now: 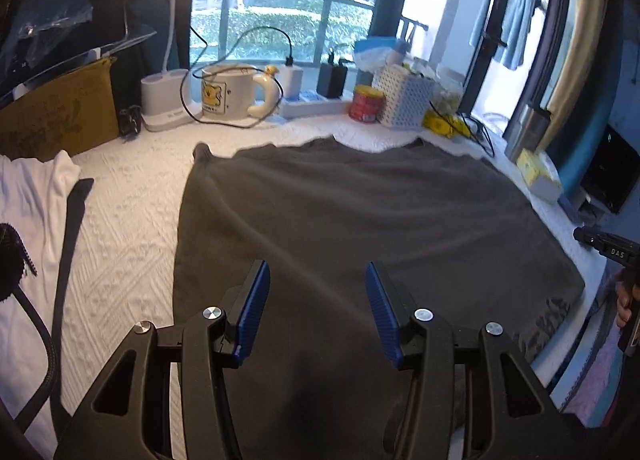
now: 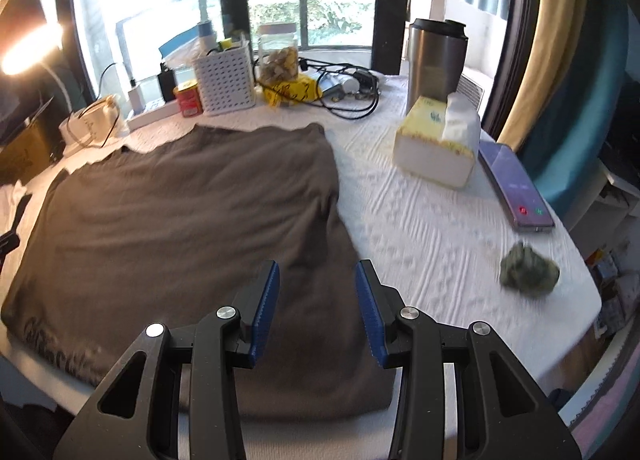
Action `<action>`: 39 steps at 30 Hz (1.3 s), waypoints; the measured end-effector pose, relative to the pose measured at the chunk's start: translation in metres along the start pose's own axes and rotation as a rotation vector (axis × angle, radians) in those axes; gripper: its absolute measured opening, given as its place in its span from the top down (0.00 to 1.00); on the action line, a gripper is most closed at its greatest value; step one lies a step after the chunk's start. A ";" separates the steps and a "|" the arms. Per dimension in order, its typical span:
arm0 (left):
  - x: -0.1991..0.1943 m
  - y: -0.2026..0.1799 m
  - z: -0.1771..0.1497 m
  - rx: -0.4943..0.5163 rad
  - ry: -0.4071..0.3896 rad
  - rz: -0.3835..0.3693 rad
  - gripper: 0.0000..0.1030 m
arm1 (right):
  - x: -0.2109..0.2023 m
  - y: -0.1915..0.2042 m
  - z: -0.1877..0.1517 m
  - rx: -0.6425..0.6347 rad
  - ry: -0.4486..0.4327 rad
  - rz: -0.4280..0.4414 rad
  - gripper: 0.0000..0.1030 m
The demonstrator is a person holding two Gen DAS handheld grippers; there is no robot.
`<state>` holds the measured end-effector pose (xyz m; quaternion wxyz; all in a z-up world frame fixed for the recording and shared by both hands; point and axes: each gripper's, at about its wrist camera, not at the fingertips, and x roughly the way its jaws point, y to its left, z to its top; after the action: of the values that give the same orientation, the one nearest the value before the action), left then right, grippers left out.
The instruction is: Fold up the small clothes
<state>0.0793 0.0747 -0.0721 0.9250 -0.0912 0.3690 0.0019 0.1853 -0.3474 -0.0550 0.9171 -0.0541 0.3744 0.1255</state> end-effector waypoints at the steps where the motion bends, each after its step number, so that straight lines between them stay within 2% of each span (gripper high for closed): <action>1: -0.001 -0.003 -0.002 0.011 0.005 0.001 0.52 | -0.001 0.000 -0.005 -0.003 0.003 0.000 0.59; 7: -0.005 -0.018 -0.012 0.034 0.014 -0.020 0.52 | -0.010 -0.009 -0.028 0.019 0.023 0.001 0.57; 8: -0.005 -0.021 -0.013 0.037 0.015 -0.024 0.52 | -0.011 -0.011 -0.031 0.031 0.022 0.003 0.53; 9: -0.005 -0.023 -0.014 0.039 0.017 -0.027 0.52 | -0.011 -0.012 -0.033 0.040 0.024 0.012 0.43; 10: -0.005 -0.027 -0.015 0.042 0.019 -0.031 0.52 | -0.012 -0.011 -0.037 0.043 0.030 0.032 0.41; 14: -0.006 -0.036 -0.018 0.060 0.021 -0.039 0.52 | -0.012 -0.009 -0.052 0.050 0.057 0.073 0.41; 17: -0.009 -0.037 -0.017 0.073 0.013 -0.023 0.52 | -0.012 -0.013 -0.063 0.106 0.079 0.115 0.41; 22: -0.012 -0.028 -0.012 0.057 -0.001 -0.002 0.52 | -0.008 -0.021 -0.072 0.148 0.100 0.124 0.41; 27: -0.011 -0.015 -0.012 0.022 -0.001 0.006 0.52 | -0.005 -0.021 -0.070 0.170 0.110 0.142 0.41; 29: -0.009 -0.009 -0.012 0.005 0.003 0.011 0.52 | -0.002 -0.019 -0.068 0.184 0.111 0.152 0.34; 31: -0.008 -0.002 -0.012 -0.013 0.005 0.018 0.52 | 0.001 -0.016 -0.066 0.206 0.103 0.167 0.23; 33: -0.007 0.003 -0.012 -0.024 0.006 0.020 0.52 | 0.005 -0.013 -0.061 0.217 0.087 0.164 0.20; 35: -0.007 0.008 -0.011 -0.032 0.006 0.021 0.52 | 0.010 -0.011 -0.056 0.237 0.076 0.155 0.19; 39: -0.009 0.018 -0.010 -0.038 -0.003 0.021 0.52 | 0.023 -0.002 -0.044 0.248 0.061 0.189 0.19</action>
<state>0.0648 0.0915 -0.0766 0.9235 -0.1050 0.3685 0.0189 0.1721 -0.3537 -0.1019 0.8890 0.0913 0.4183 0.1621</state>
